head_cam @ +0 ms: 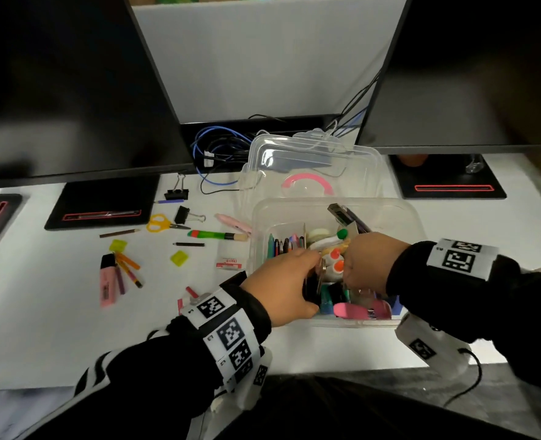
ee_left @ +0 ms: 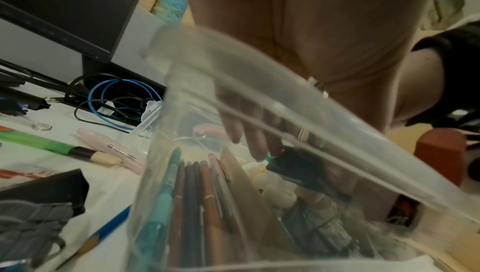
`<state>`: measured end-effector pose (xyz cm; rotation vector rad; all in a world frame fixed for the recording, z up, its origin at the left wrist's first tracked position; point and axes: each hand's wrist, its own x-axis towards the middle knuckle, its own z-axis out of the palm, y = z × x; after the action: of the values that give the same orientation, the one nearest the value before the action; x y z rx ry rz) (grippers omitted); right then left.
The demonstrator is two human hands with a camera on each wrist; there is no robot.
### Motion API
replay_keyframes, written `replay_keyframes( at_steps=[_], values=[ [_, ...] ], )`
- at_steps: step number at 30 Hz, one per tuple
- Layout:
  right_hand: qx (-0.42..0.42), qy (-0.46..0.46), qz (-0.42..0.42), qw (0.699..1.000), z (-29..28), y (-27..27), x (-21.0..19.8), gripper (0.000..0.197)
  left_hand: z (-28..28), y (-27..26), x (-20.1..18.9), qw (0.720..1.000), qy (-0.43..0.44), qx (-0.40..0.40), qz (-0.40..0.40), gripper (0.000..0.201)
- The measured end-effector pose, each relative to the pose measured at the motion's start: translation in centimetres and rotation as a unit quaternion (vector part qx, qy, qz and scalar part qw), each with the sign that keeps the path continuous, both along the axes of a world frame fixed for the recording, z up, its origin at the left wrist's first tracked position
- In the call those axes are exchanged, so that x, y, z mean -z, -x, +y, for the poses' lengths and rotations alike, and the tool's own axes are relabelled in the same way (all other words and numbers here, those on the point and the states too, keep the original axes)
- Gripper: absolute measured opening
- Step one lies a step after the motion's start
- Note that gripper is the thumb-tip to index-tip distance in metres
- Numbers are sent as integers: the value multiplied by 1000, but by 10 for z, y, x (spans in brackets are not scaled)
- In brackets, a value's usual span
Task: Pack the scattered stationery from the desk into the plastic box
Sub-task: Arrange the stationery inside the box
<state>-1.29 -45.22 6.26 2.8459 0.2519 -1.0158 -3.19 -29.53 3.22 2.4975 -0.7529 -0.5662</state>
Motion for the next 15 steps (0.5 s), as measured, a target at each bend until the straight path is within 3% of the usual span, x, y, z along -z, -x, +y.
replay_keyframes(
  at_steps=[2,7,10,13,15],
  values=[
    [-74,54,-7,996,2,-1,-4,33,-4,-1,0,1000,-20,13,4,50],
    [-123,103,-7,987,-1,-5,-6,29,-15,-6,5,998,-44,33,17,55],
    [-100,75,-15,992,-5,-3,1,38,-23,-9,9,997,-58,42,19,60],
    [-17,10,-22,1000,-9,-1,0,36,-30,-9,14,996,-59,63,15,61],
    [-29,0,-17,999,-13,-1,-3,32,-33,-8,15,995,-63,73,14,56]
  ],
)
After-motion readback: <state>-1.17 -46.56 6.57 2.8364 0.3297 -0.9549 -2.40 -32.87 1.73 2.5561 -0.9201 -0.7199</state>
